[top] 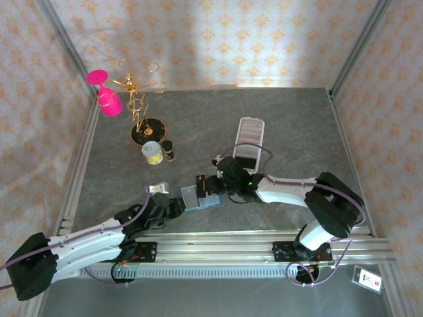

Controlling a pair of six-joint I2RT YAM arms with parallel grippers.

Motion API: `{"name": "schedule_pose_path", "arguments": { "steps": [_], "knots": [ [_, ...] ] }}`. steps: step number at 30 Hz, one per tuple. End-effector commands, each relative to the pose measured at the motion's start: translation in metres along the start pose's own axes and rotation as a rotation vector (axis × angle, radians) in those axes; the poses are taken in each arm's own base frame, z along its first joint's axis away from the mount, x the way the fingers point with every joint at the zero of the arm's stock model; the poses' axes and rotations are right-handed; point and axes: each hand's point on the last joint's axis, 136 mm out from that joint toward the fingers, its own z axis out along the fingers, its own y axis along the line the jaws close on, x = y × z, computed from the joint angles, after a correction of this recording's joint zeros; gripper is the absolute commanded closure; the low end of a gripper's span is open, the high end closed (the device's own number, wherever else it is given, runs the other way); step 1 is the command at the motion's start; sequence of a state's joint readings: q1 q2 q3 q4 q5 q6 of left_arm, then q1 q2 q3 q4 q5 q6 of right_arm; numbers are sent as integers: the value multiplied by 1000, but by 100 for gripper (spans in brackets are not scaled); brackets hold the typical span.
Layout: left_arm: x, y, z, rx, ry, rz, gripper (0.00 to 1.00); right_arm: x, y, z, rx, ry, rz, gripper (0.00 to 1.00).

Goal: Put the credit cards into the card holder

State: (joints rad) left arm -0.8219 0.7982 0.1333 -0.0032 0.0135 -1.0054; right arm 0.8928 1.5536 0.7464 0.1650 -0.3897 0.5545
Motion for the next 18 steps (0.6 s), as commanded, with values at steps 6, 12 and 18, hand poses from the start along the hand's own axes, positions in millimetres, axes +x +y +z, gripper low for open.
{"name": "schedule_pose_path", "arguments": {
  "steps": [6, 12, 18],
  "knots": [
    [-4, -6, 3, 17, -9, -7, 65, 6, -11, 5, 26, 12, 22, 100],
    [-4, -3, 4, 7, -11, -7, 68, 14, -12, 6, 12, 38, 38, 100],
    [-2, -2, 6, -3, -5, -4, 69, 20, -13, 5, -2, 52, 54, 100]
  ]
}}
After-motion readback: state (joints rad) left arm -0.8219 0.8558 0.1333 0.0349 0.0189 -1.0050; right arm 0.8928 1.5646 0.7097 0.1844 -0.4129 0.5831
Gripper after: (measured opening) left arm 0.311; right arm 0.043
